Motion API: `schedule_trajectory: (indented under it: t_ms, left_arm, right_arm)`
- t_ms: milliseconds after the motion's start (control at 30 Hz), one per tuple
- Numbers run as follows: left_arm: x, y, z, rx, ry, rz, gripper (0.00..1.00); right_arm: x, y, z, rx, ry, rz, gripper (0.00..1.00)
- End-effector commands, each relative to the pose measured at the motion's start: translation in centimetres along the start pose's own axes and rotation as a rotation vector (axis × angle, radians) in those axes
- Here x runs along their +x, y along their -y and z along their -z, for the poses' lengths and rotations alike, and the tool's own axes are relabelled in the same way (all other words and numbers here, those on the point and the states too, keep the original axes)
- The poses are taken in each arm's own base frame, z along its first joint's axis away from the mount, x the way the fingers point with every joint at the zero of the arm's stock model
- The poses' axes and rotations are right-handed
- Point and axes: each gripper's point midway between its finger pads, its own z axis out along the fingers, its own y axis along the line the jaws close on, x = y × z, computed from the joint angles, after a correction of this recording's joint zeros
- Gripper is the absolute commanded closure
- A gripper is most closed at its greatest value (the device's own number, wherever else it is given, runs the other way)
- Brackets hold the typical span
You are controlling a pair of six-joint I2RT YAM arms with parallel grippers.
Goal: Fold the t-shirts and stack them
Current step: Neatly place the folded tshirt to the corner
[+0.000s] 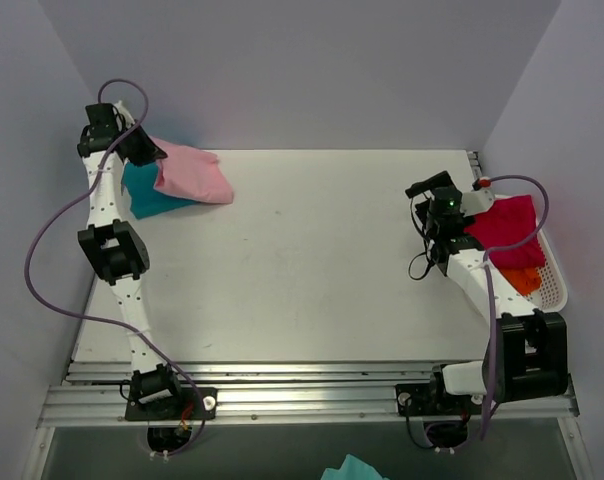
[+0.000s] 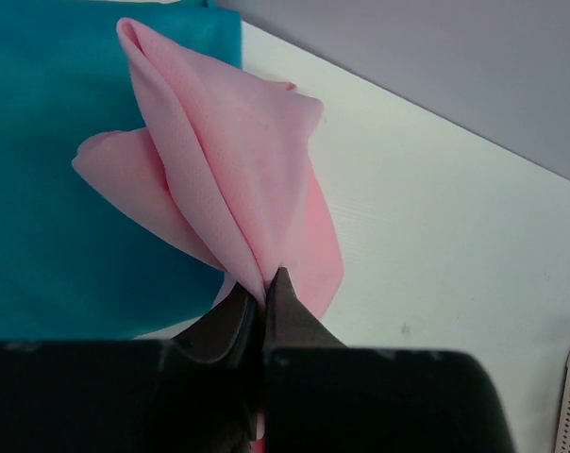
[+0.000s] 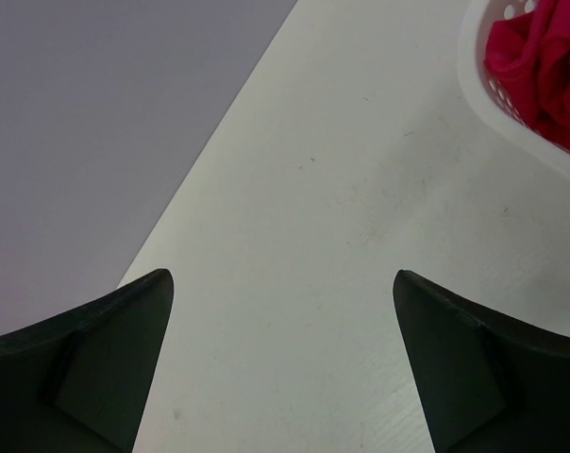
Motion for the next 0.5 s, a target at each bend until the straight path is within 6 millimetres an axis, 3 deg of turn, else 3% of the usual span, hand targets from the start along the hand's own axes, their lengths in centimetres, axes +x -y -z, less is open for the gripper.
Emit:
schedule_trajectory:
  t_ms: [0, 133, 300, 367, 400, 467]
  left_arm:
    - [-3.1, 0.0, 2.8, 0.026, 0.085, -0.006, 0.98]
    - [-3.2, -3.9, 2.8, -0.087, 0.103, 0.025, 0.98]
    - [-1.7, -11.7, 2.1, -0.292, 0.091, 0.156, 0.96]
    - [-0.6, -14.2, 1.3, -0.331, 0.075, 0.219, 0.84]
    - [-0.1, -15.2, 0.9, -0.338, 0.064, 0.247, 0.67]
    - [0.9, -17.3, 0.1, -0.354, 0.047, 0.312, 0.48]
  right_arm:
    - [-0.1, -1.4, -0.7, -0.044, -0.004, -0.011, 0.03]
    - [0.6, -1.9, -1.1, -0.055, -0.021, -0.002, 0.03]
    - [1.3, -1.7, -1.6, -0.04, -0.028, 0.015, 0.03]
    - [1.4, -1.8, -1.6, -0.042, -0.035, 0.02, 0.03]
    - [1.5, -1.8, -1.5, -0.042, -0.036, 0.019, 0.03]
    - [1.3, -1.9, -1.2, -0.049, -0.029, 0.019, 0.03]
